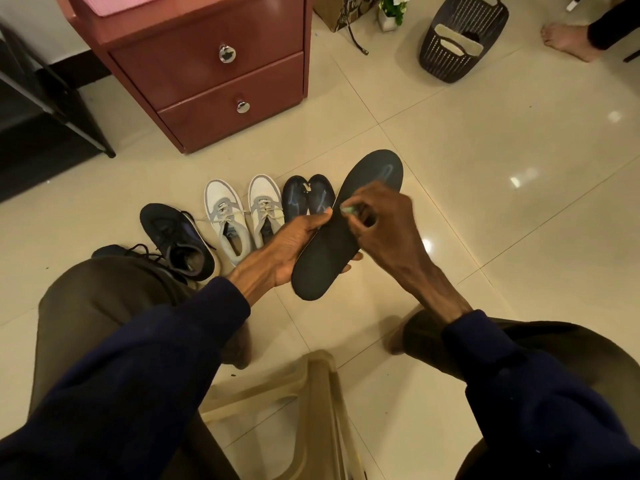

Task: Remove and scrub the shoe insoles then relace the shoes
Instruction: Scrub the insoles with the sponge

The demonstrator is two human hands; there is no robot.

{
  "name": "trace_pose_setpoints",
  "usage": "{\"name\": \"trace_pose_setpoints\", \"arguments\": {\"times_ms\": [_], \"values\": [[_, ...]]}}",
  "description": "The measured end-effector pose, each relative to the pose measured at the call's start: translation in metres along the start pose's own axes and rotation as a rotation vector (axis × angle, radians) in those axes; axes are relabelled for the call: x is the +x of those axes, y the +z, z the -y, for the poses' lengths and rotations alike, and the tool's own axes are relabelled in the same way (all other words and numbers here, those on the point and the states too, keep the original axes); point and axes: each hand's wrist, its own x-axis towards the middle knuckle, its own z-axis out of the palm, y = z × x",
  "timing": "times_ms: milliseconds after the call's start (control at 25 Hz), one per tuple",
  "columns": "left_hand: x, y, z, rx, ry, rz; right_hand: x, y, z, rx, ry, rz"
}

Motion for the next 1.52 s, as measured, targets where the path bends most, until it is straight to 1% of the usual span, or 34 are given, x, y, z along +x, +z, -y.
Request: {"name": "trace_pose_setpoints", "arguments": {"times_ms": [80, 120, 240, 280, 320, 440, 480, 520, 600, 640, 680, 720, 800, 840, 880, 960, 1000, 1040, 1160, 1200, 1320, 1360, 1400, 1480, 1520], "values": [[0.000, -0.005, 0.002, -0.003, -0.008, -0.006, -0.004, 0.005, 0.010, 0.048, -0.074, 0.166], [0.000, -0.005, 0.002, -0.003, -0.011, 0.002, 0.000, 0.003, 0.007, 0.042, -0.062, 0.169], [-0.002, -0.001, 0.001, 0.010, -0.026, 0.038, 0.009, -0.011, -0.016, -0.019, 0.118, -0.042], [-0.002, 0.000, 0.002, 0.019, -0.025, 0.044, 0.008, -0.013, -0.018, -0.029, 0.161, -0.072], [-0.003, 0.000, 0.002, 0.027, -0.025, 0.037, 0.006, -0.011, -0.016, -0.027, 0.151, -0.052], [-0.002, -0.004, 0.002, 0.030, -0.019, -0.005, -0.003, -0.001, 0.002, 0.055, -0.024, 0.214], [-0.002, -0.003, 0.000, 0.022, -0.015, -0.010, -0.002, -0.002, 0.003, 0.058, -0.037, 0.236], [-0.003, -0.002, -0.001, 0.015, -0.012, -0.011, 0.001, -0.005, -0.002, 0.046, -0.007, 0.184], [-0.004, 0.000, -0.004, 0.001, -0.012, -0.001, 0.007, -0.014, -0.017, 0.008, 0.117, -0.007], [-0.004, 0.001, -0.003, -0.003, -0.013, 0.007, 0.006, -0.017, -0.020, 0.002, 0.156, -0.056], [-0.003, 0.000, -0.003, -0.005, -0.013, 0.009, 0.005, -0.016, -0.019, 0.009, 0.154, -0.041], [-0.003, -0.001, -0.002, -0.012, -0.014, 0.006, 0.002, -0.013, -0.015, 0.026, 0.112, 0.038], [-0.001, -0.005, -0.001, -0.030, -0.003, -0.007, -0.005, -0.004, 0.000, 0.056, -0.014, 0.254], [-0.001, -0.007, -0.002, -0.043, 0.003, -0.002, -0.005, -0.003, 0.001, 0.049, -0.039, 0.279], [-0.001, -0.006, -0.003, -0.058, 0.003, 0.013, -0.001, -0.005, -0.004, 0.036, -0.016, 0.225], [-0.002, -0.005, -0.004, -0.078, -0.001, 0.038, 0.006, -0.015, -0.018, -0.005, 0.099, 0.015], [-0.001, -0.005, -0.004, -0.074, -0.003, 0.032, 0.006, -0.019, -0.022, -0.015, 0.139, -0.039], [-0.001, -0.004, -0.003, -0.068, -0.003, 0.022, 0.004, -0.019, -0.022, -0.016, 0.137, -0.026], [0.000, -0.005, -0.003, -0.105, 0.021, -0.015, -0.008, -0.004, -0.007, 0.005, -0.025, 0.241], [0.000, -0.005, -0.005, -0.124, 0.029, -0.008, -0.008, -0.002, -0.006, 0.006, -0.026, 0.246], [-0.002, -0.002, -0.008, -0.159, 0.032, 0.054, 0.001, -0.014, -0.022, 0.011, 0.114, 0.004], [-0.002, -0.002, -0.007, -0.159, 0.028, 0.054, 0.001, -0.017, -0.023, 0.016, 0.127, -0.019], [-0.002, -0.002, -0.007, -0.158, 0.022, 0.042, -0.002, -0.016, -0.020, 0.020, 0.102, 0.020], [-0.002, -0.003, -0.006, -0.161, 0.025, 0.002, -0.011, -0.005, -0.009, 0.015, -0.020, 0.192], [-0.002, -0.004, -0.006, -0.166, 0.029, -0.006, -0.012, -0.001, -0.005, 0.009, -0.044, 0.224]]}}
